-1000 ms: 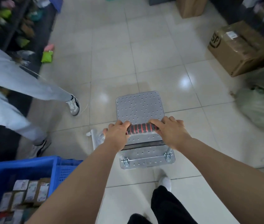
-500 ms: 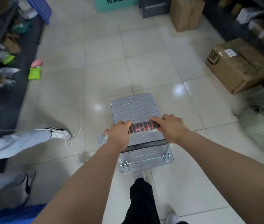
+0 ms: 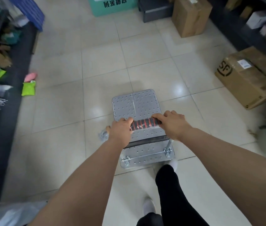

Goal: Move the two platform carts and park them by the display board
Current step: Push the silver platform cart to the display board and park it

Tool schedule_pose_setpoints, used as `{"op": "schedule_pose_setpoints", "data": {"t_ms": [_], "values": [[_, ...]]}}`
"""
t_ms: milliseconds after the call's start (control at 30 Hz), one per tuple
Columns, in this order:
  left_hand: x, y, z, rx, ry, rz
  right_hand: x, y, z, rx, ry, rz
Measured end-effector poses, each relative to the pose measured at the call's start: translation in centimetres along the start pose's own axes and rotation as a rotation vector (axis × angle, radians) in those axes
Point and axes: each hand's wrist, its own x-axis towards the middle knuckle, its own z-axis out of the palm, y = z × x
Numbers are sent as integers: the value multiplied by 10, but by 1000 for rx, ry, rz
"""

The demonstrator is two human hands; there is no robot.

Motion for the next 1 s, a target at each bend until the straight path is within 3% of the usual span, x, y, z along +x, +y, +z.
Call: {"op": "schedule_pose_setpoints", "data": {"t_ms": [400,767,1000], "values": [[187,-22,-76,-66,13,-69,197,47,-66,3,31,-140],[357,-7,-134,-93,84,-108,371,99,-146,-15,-37,-89],[481,-29,-188,-68,19,-82,500,114,-194,-15,-103,-65]]}}
